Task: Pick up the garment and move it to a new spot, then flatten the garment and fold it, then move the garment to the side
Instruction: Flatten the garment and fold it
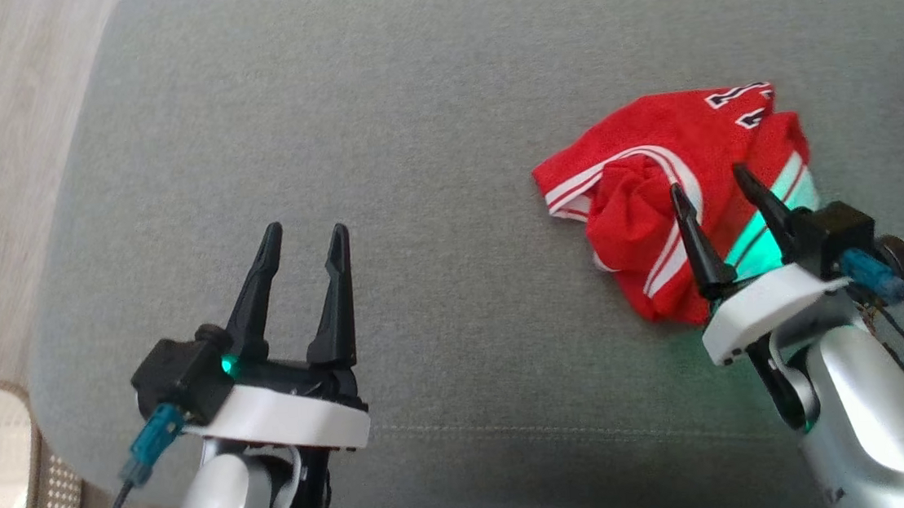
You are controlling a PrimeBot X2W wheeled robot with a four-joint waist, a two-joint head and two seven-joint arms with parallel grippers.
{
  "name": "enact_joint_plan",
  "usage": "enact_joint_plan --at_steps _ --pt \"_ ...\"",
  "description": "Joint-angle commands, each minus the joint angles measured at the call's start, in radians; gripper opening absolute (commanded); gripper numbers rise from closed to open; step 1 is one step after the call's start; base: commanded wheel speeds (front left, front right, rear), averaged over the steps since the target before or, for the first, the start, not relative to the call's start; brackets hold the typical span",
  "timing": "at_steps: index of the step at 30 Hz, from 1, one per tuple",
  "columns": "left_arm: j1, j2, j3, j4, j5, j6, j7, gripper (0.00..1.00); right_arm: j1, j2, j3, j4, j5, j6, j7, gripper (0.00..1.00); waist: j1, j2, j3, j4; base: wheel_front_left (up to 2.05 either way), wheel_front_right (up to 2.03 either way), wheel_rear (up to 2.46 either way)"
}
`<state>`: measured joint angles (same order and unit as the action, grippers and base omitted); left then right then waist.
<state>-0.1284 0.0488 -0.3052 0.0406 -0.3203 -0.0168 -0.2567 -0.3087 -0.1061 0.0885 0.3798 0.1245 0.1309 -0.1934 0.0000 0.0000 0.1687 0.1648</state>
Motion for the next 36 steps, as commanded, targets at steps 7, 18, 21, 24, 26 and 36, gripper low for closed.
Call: enact_joint_plan --at_steps 7,18,21,24,26,36 --pt "-0.059 0.001 0.01 -0.032 -0.016 0.018 -0.005 1.0 -0.085 -0.019 -0.004 0.076 -0.054 0.0 0.038 1.0 0.0 0.0 0.042 0.048 0.0 0.0 0.0" --pt "-0.065 0.001 0.007 -0.03 -0.021 0.027 -0.005 1.0 -0.113 -0.003 -0.023 0.163 -0.052 0.0 0.054 0.0 0.0 0.0 0.049 0.049 0.0 0.0 0.0" --pt "-0.065 0.001 0.011 -0.023 -0.023 0.027 -0.005 1.0 -0.123 0.0 -0.013 0.154 -0.034 0.0 0.037 0.0 0.0 0.0 0.039 0.04 0.0 0.0 0.0" --pt "-0.063 0.001 0.014 -0.019 -0.024 0.024 -0.005 1.0 -0.138 0.006 -0.002 0.127 0.005 0.0 0.034 0.0 0.0 0.0 0.023 0.031 0.0 0.0 0.0" --pt "-0.06 0.001 0.015 -0.015 -0.024 0.022 -0.005 1.0 -0.16 0.002 0.003 0.101 0.032 0.0 0.042 0.0 0.0 0.0 0.01 0.025 0.0 0.0 0.0" --pt "-0.035 0.001 0.026 -0.005 -0.028 0.008 -0.005 1.0 -0.428 -0.07 -0.071 0.019 0.175 0.0 0.145 0.0 0.0 0.0 -0.053 0.026 0.0 0.0 0.0"
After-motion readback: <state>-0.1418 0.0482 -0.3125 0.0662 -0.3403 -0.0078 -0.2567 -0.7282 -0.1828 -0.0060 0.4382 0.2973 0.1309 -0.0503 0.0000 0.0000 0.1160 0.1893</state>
